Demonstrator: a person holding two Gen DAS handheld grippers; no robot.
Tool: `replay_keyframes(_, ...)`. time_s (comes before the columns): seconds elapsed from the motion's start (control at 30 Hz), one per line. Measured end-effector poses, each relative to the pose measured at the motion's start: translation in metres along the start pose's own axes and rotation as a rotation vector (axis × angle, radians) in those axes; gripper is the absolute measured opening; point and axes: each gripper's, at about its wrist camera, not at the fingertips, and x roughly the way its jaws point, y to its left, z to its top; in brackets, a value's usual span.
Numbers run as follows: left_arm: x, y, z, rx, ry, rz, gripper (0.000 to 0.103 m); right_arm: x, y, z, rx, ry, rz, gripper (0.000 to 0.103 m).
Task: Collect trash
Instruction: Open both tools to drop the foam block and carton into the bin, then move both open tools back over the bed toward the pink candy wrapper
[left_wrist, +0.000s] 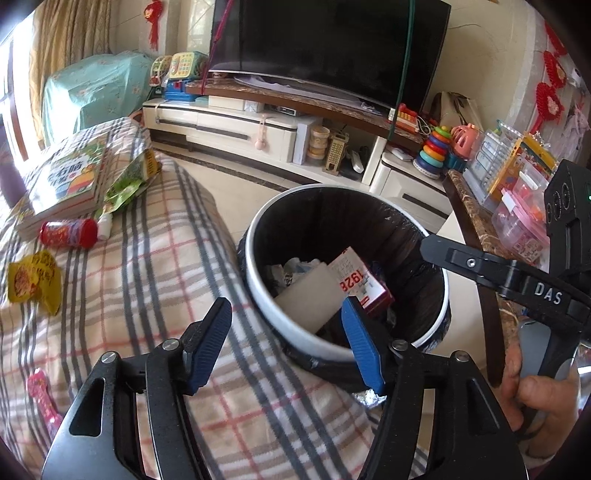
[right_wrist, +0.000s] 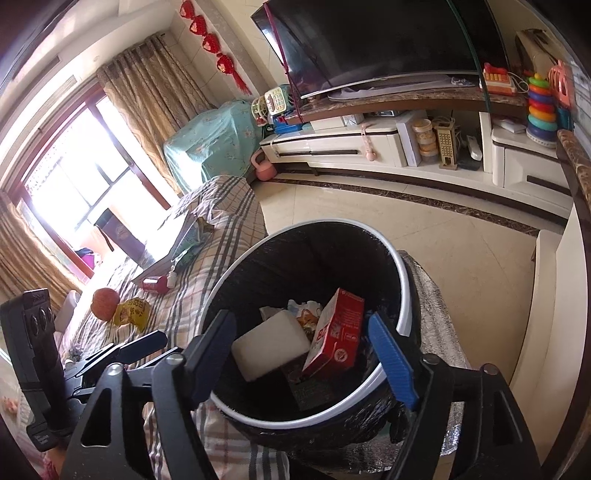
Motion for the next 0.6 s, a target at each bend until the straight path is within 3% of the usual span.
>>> replay_keyframes(0.1, -0.01, 0.011, -0.01, -0.028, -0.012, 0.022, 0.066, -0.002, 0.008, -0.007, -0.001, -0.004, 0.025, 0.097)
replay_keyframes(0.6, -0.06, 0.087, -0.062, -0.198, -0.046, 0.126, 0.075, -0.003, 0.07, -0.043, -0.091, 0.015, 0.081, 0.099)
